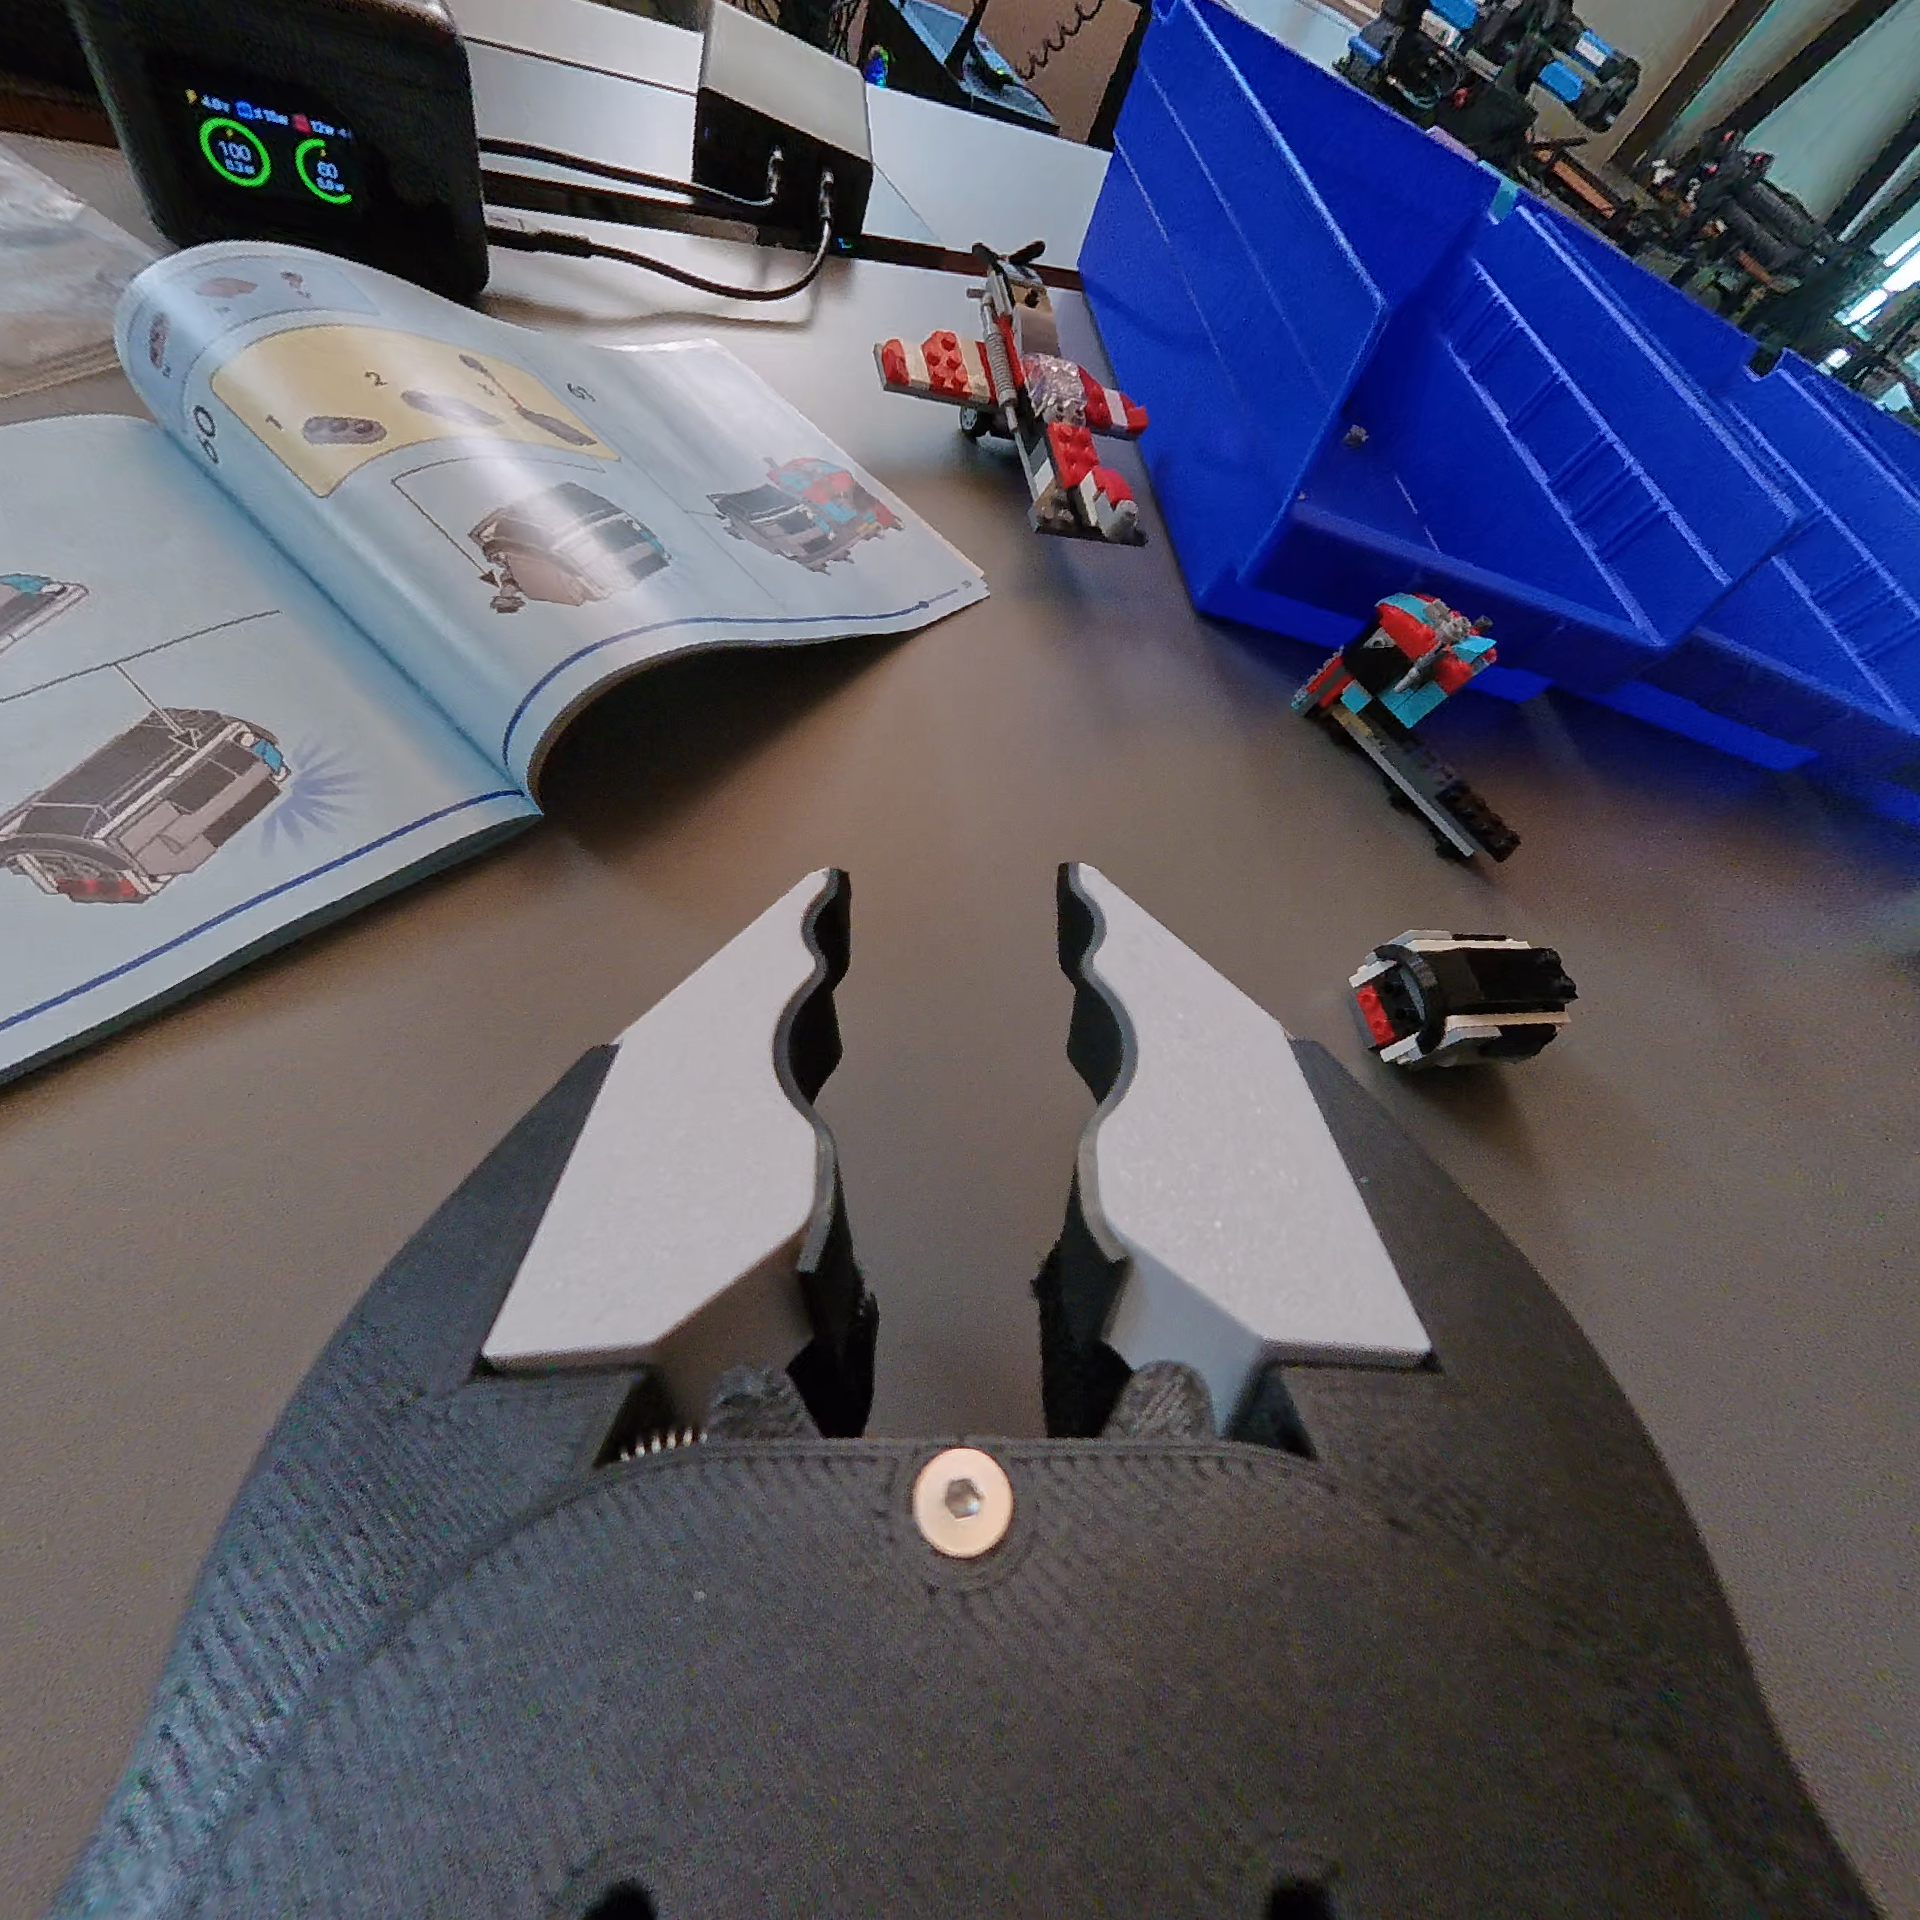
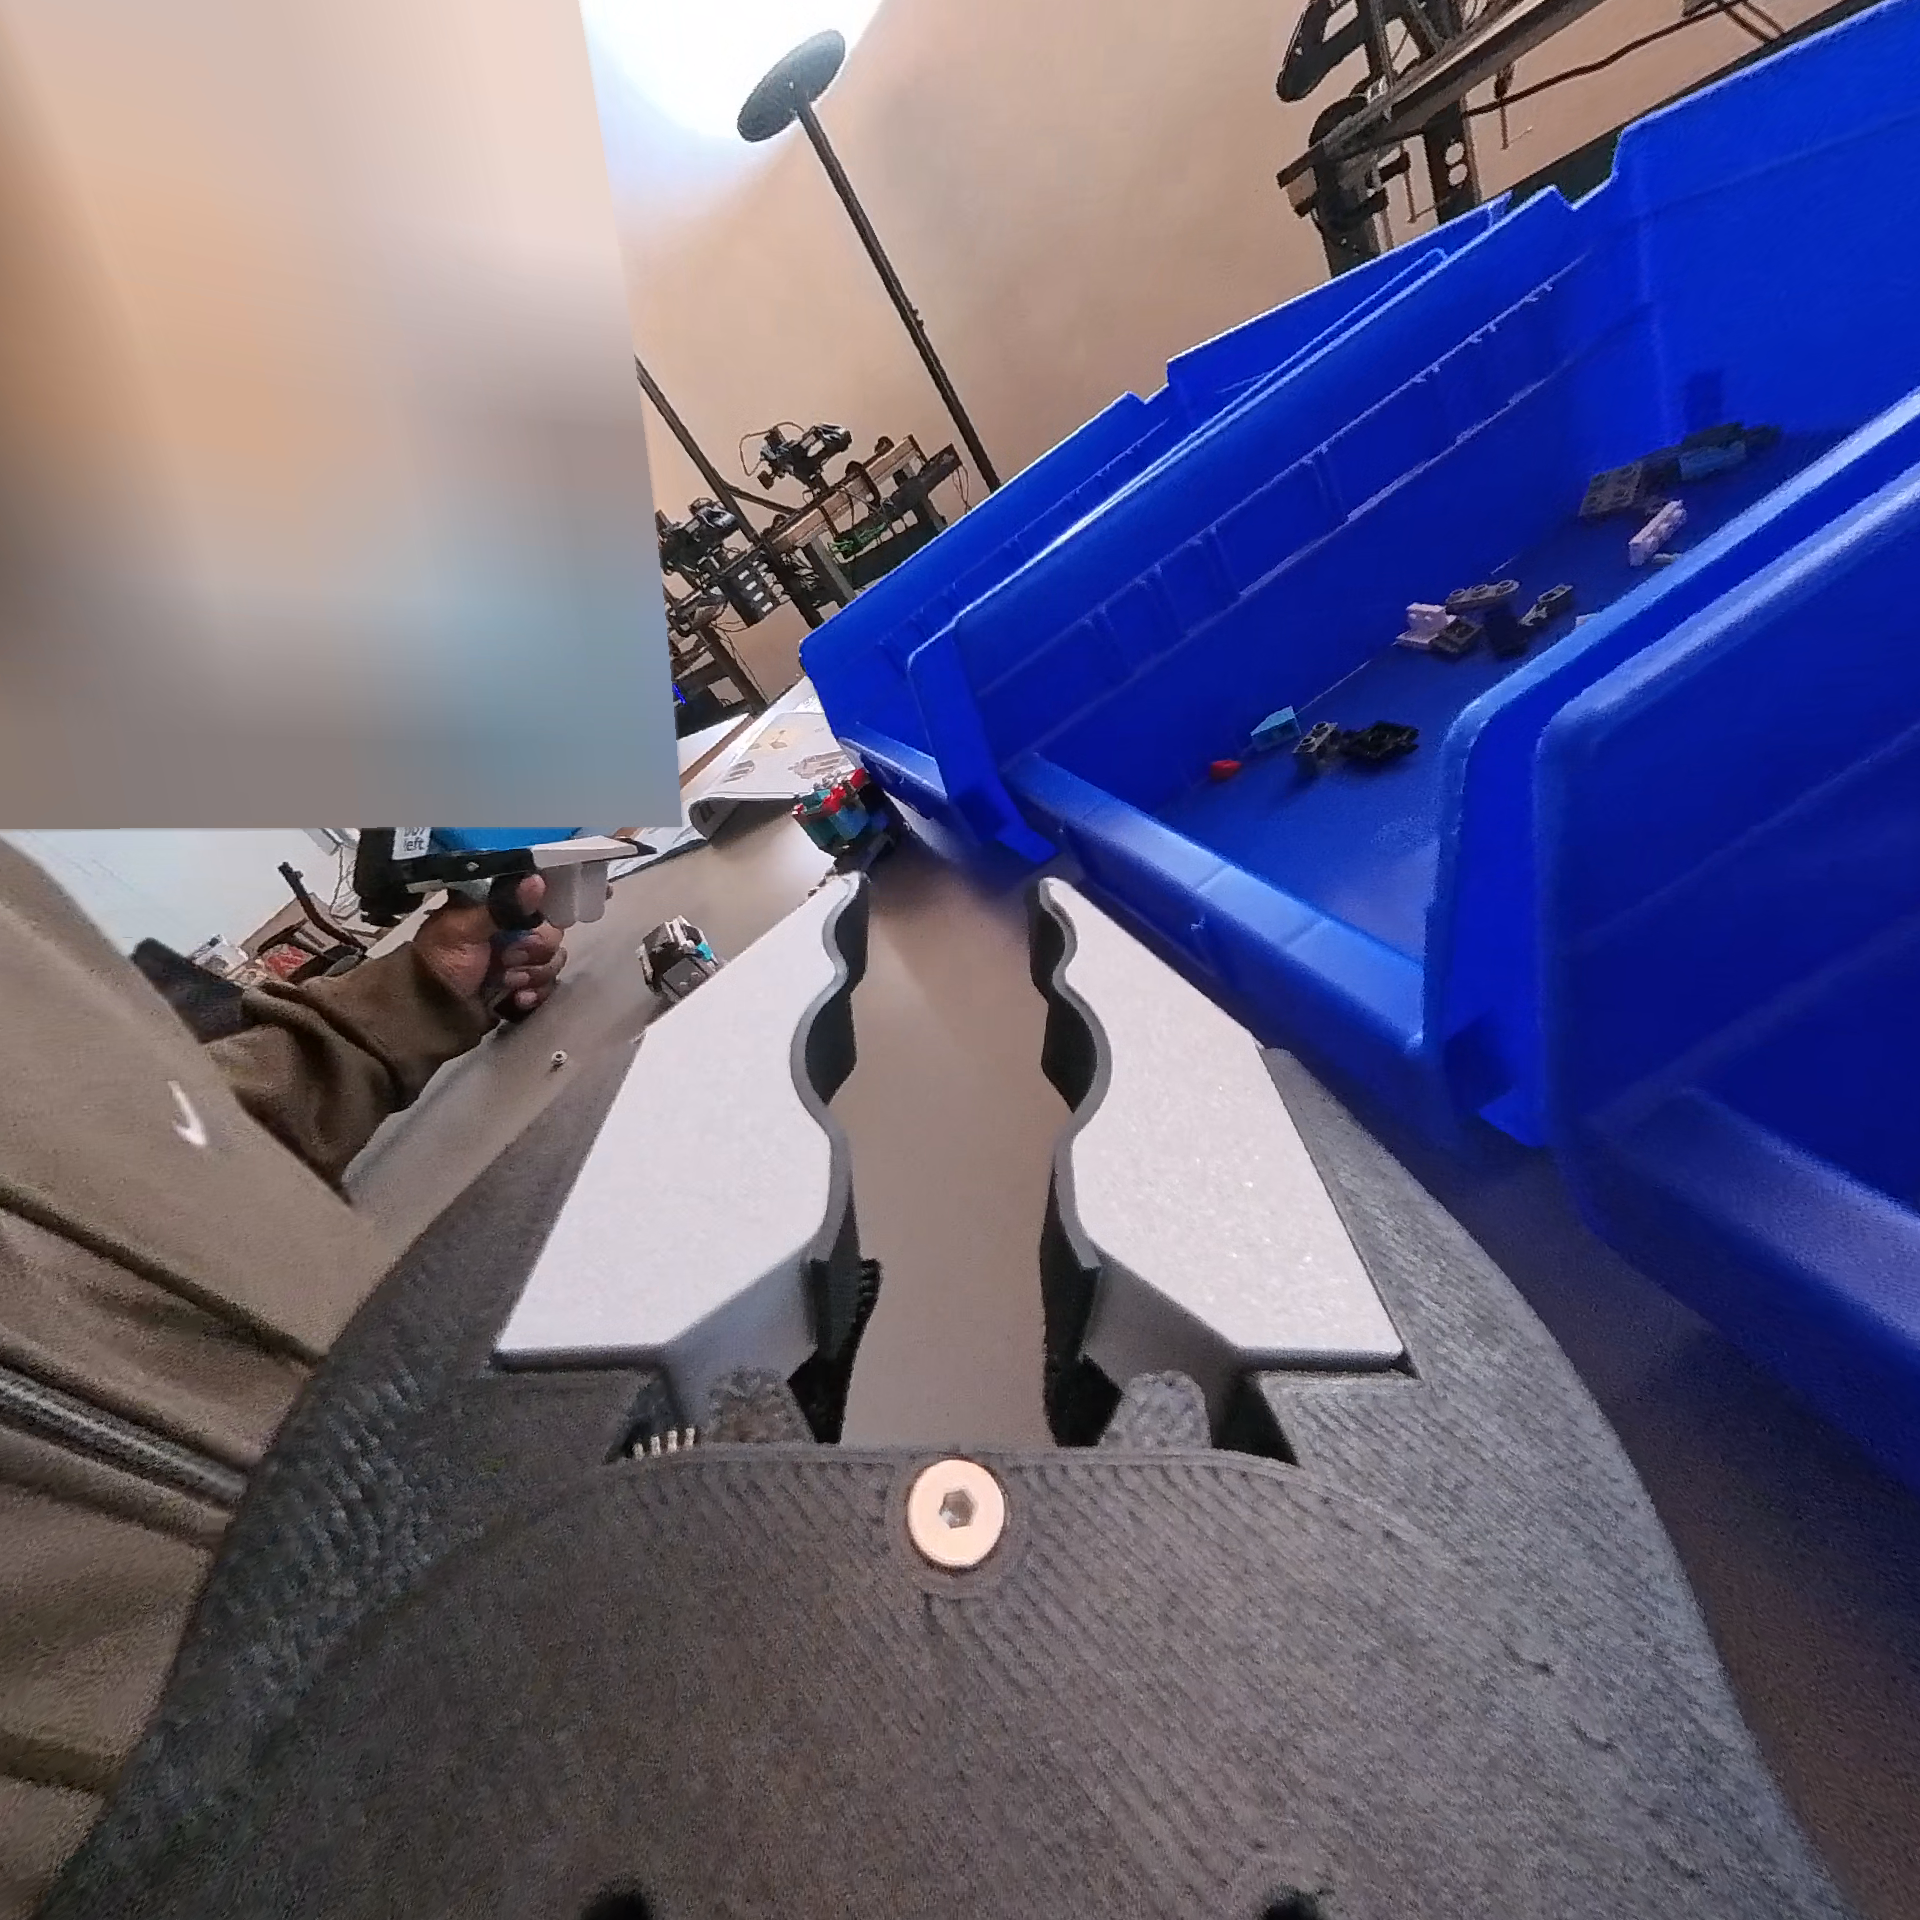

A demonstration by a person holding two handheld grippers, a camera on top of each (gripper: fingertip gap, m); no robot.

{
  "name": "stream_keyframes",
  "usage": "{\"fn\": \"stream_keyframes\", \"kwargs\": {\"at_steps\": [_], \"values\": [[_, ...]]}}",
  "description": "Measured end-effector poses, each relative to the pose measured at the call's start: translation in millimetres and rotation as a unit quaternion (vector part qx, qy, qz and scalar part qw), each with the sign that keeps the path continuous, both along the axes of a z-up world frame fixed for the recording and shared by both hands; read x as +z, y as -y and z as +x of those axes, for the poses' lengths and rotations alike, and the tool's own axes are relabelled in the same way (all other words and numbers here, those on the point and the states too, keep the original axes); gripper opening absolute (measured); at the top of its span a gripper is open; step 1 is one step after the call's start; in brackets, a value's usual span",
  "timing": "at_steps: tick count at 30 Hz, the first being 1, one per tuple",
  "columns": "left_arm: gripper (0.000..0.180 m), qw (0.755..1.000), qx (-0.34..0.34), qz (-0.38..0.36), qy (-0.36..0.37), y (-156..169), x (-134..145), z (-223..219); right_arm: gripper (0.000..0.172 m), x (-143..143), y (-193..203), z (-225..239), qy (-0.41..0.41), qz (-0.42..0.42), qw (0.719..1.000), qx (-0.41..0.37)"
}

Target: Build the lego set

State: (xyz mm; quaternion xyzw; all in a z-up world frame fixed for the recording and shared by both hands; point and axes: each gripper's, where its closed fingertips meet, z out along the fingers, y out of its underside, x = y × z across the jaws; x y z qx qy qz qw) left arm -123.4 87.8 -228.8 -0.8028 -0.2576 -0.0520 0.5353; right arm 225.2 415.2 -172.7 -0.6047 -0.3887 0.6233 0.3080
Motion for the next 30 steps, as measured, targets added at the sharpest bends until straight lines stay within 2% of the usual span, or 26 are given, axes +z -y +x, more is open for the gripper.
{"fn": "stream_keyframes", "kwargs": {"at_steps": [11, 30], "values": [[0.041, 1.0, -0.012, -0.012, -0.01, -2.4, -1.9, 4.1, 0.031, 2.2, 3.3, 0.9, -0.005, 0.017, 1.0, -0.001], [0.041, 0.998, -0.02, 0.057, -0.018, 2.9, 17.9, 7.4, 0.031, -7.7, 4.0, -3.8, 0.032, 0.031, 0.999, -0.014]]}}
